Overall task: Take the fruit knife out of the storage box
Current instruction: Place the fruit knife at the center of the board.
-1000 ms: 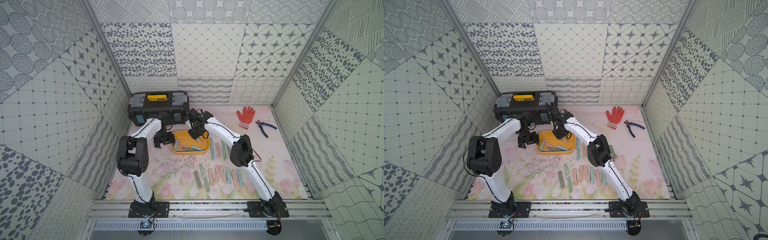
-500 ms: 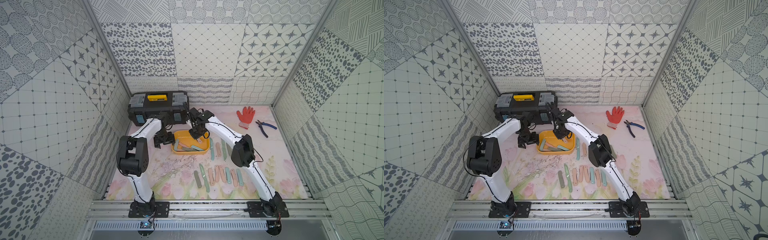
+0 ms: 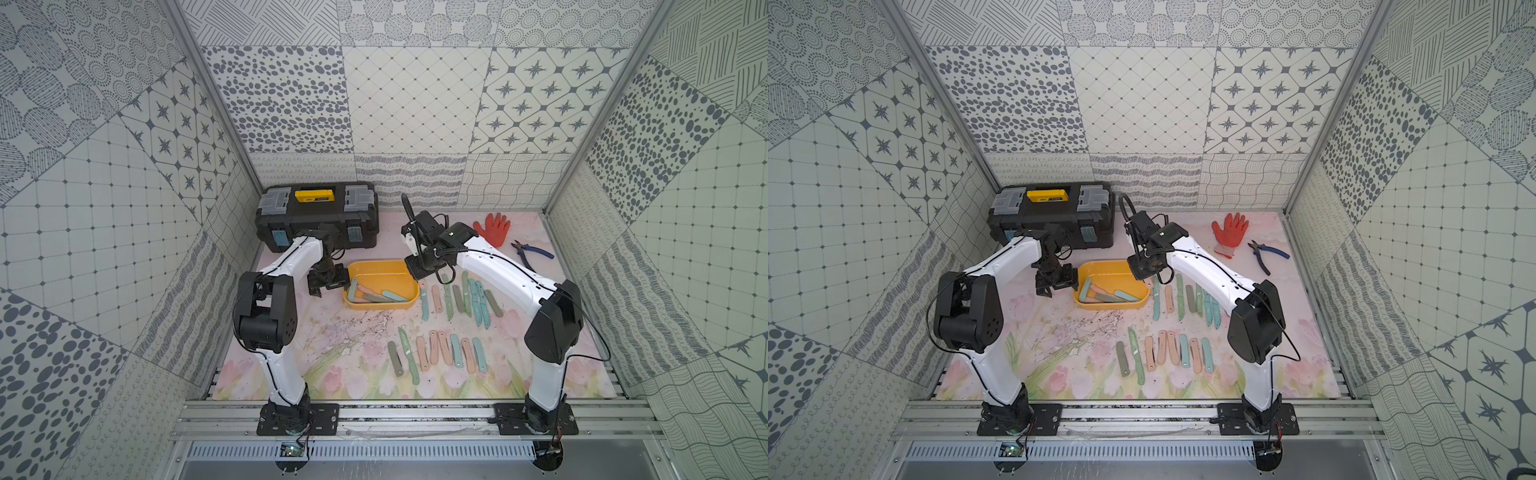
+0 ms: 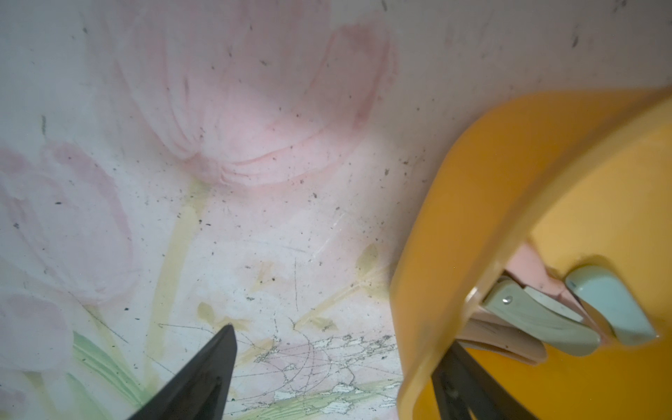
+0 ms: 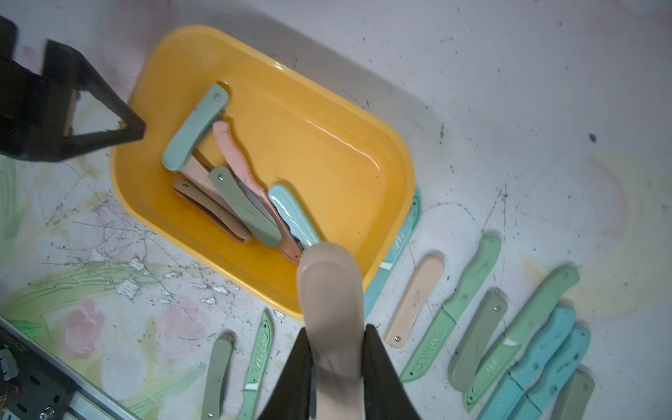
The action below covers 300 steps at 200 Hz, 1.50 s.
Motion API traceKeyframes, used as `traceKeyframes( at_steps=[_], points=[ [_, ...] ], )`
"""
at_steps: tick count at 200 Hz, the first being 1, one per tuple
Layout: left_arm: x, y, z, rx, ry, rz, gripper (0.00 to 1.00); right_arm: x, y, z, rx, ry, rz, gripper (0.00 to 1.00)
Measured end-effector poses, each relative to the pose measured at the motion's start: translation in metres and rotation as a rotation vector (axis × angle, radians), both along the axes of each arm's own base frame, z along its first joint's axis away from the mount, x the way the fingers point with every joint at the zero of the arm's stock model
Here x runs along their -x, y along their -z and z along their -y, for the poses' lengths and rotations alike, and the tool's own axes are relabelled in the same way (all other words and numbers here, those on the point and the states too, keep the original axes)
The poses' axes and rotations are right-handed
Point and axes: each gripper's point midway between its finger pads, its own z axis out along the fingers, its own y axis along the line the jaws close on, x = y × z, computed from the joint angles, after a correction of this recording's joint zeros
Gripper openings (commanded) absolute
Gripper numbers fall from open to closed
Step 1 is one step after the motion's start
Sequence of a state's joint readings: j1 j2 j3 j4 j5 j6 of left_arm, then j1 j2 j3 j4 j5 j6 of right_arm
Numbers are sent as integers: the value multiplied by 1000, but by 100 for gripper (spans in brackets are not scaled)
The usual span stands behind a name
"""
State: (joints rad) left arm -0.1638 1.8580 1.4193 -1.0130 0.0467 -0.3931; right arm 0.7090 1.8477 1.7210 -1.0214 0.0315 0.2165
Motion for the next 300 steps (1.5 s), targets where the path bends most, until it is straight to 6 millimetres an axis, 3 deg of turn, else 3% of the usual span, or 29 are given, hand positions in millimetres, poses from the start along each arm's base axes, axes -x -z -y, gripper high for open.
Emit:
traceKeyframes(
  at_steps=[20, 44, 73, 132, 174, 216, 300],
  points=[
    [0, 0, 0, 0, 0, 0, 81, 18, 15, 34, 34, 75, -31, 20],
    [0, 0, 0, 1, 0, 1, 81, 40, 17, 68, 44, 175, -35, 21],
    [0, -3, 0, 2, 0, 8, 81, 74, 22, 97, 16, 265, -43, 21],
    [0, -4, 2, 6, 2, 12, 81, 139, 68, 152, 39, 457, -139, 24],
    [1, -4, 6, 15, 12, 11, 81, 162, 82, 173, 49, 543, -160, 26],
    [1, -4, 8, 25, 13, 9, 81, 182, 112, 190, 120, 578, -231, 26],
    [1, -5, 11, 28, 19, 9, 81, 184, 130, 203, 183, 656, -262, 29]
  ],
)
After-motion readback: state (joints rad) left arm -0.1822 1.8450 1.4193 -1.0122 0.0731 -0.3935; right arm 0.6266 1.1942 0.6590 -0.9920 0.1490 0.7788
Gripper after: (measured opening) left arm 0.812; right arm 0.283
